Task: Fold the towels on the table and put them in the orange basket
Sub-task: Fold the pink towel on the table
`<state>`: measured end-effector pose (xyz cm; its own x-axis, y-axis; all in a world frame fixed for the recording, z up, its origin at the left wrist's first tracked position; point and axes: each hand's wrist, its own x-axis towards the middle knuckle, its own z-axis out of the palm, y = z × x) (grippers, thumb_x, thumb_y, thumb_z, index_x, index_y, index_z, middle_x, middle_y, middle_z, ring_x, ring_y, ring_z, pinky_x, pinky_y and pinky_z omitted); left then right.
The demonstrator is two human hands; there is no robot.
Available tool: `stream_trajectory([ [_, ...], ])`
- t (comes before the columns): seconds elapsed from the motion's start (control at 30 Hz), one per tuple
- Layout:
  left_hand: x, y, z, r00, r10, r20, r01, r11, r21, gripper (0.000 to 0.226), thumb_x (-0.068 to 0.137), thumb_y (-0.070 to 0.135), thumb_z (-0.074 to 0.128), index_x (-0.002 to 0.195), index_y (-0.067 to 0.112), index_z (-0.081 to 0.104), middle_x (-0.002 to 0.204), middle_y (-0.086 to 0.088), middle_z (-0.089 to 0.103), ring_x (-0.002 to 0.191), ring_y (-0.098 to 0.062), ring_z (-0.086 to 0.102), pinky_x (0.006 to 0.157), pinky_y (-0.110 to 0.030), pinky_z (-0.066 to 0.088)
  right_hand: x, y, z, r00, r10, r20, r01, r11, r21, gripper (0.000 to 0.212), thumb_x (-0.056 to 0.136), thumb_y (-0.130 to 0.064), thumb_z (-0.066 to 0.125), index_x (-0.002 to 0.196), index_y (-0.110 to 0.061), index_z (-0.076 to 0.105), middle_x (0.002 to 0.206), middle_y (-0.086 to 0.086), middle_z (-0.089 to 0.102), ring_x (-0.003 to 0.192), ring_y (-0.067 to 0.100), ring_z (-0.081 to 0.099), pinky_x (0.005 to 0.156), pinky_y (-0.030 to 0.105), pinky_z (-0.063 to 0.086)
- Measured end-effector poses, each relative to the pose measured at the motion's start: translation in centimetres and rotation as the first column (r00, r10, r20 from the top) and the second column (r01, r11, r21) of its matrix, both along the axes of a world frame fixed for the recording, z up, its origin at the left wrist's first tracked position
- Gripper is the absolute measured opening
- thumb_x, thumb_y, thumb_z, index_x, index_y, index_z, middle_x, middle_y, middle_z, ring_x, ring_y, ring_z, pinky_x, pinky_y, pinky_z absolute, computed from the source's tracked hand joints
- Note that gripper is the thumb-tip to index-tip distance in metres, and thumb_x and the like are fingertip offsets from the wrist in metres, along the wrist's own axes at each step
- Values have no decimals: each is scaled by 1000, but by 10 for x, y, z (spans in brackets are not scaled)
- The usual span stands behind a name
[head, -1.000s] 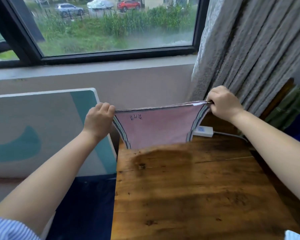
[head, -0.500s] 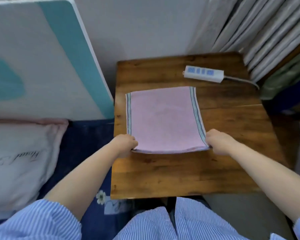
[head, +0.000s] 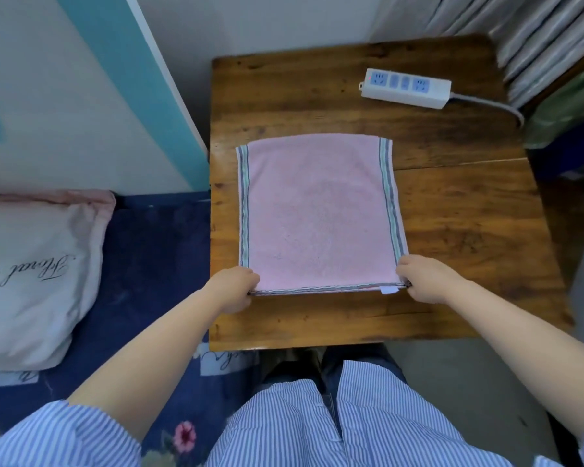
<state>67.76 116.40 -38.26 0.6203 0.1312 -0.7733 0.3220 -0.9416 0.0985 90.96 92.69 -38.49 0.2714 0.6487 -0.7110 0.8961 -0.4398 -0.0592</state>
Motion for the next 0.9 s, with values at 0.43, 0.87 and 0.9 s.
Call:
stream_trajectory([
  [0.43, -3, 3, -9, 997, -78, 0, 78, 996, -34, 34, 97, 36, 39, 108, 10, 57, 108, -6, 55, 91, -21, 50, 75, -30, 39, -1, 2, 4, 986, -103, -131, 105, 994, 9, 25, 93, -35, 47, 93, -14, 60, 88, -2, 50, 81, 13, 49, 58, 17, 34],
  [0.87, 132, 107, -22, 410, 650, 639, -816, 575, -61, 25, 96, 17, 43, 112, 3, 55, 115, -17, 56, 102, -32, 55, 79, -42, 49, 114, 136, -6, 528, -803, -274, 796, 357, 488, 36, 94, -14, 47, 129, -4, 46, 132, 16, 50, 119, 29, 49, 92, 34, 44],
  [0.9, 143, 113, -27, 421, 651, 631, -829, 559, -24, 26, 96, 15, 42, 118, 4, 52, 121, -17, 53, 109, -32, 52, 84, -42, 49, 125, 145, -12, 532, -809, -249, 797, 380, 470, 40, 94, -14, 48, 132, -5, 43, 136, 16, 47, 123, 30, 46, 97, 37, 43],
])
